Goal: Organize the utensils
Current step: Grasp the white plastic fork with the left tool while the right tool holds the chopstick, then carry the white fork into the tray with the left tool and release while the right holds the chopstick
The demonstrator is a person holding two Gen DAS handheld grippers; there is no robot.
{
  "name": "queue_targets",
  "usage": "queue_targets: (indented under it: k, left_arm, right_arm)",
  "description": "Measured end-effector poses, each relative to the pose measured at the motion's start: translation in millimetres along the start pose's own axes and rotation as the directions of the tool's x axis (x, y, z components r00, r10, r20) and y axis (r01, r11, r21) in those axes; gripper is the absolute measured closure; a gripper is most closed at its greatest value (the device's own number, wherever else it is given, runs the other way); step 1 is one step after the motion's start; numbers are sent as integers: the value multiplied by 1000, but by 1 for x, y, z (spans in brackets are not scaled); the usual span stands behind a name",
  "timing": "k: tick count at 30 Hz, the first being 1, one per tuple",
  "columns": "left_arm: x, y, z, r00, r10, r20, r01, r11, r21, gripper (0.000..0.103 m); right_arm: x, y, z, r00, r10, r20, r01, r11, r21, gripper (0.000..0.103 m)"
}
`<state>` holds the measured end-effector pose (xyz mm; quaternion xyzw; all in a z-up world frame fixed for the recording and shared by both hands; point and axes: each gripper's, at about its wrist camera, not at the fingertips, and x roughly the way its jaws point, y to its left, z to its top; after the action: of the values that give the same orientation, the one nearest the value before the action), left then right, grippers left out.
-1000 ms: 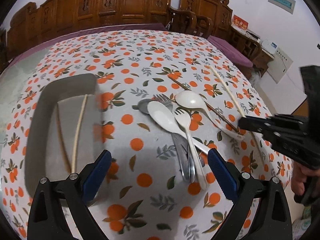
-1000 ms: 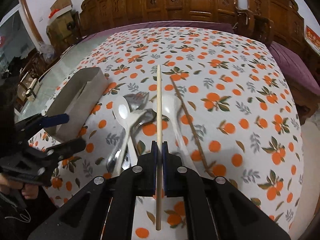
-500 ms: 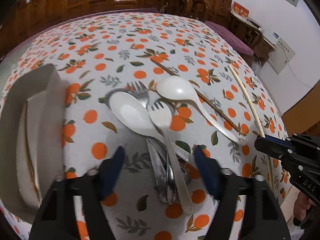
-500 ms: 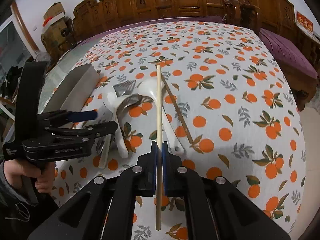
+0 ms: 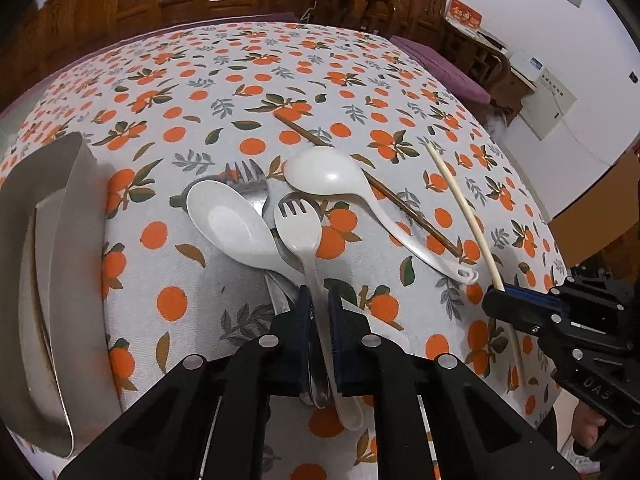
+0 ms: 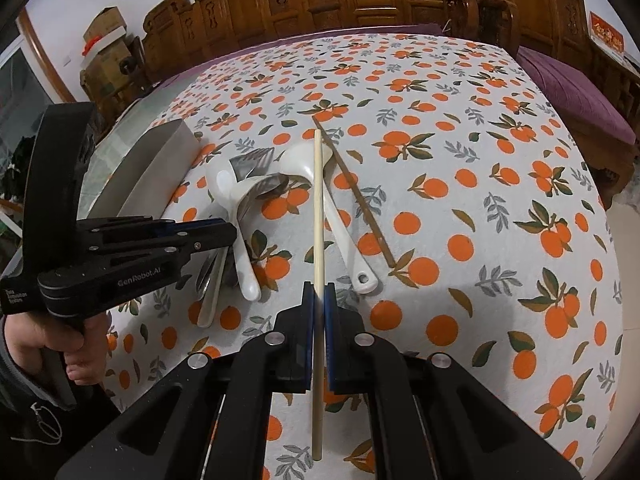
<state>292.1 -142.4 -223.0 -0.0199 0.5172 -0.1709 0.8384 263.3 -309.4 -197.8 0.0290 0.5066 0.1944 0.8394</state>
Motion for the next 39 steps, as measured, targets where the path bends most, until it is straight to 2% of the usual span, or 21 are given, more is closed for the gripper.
queue_targets:
  k: [7,13,22,39]
  left_arm:
    - [5,1,5,1000,-16,-7,16,1000,-7,93]
    - [0,0,3,1000,-21,-18,21,1000,-1,97]
    - [-34,2,3,999,-43,28,42,999,19,97]
    - [-105,43,3,991,-11,137,12,1000,-10,97]
  right_arm:
    - [1,6,-1,1000,0,-6,0,1000,-3,97]
    - [-2,9,0,1000,-7,-6,7,1000,-2,97]
    - [-4,25,2,1000,1,6,-1,1000,-14,97]
    - [-4,76,16,999,30,18,-29,997,-67,97]
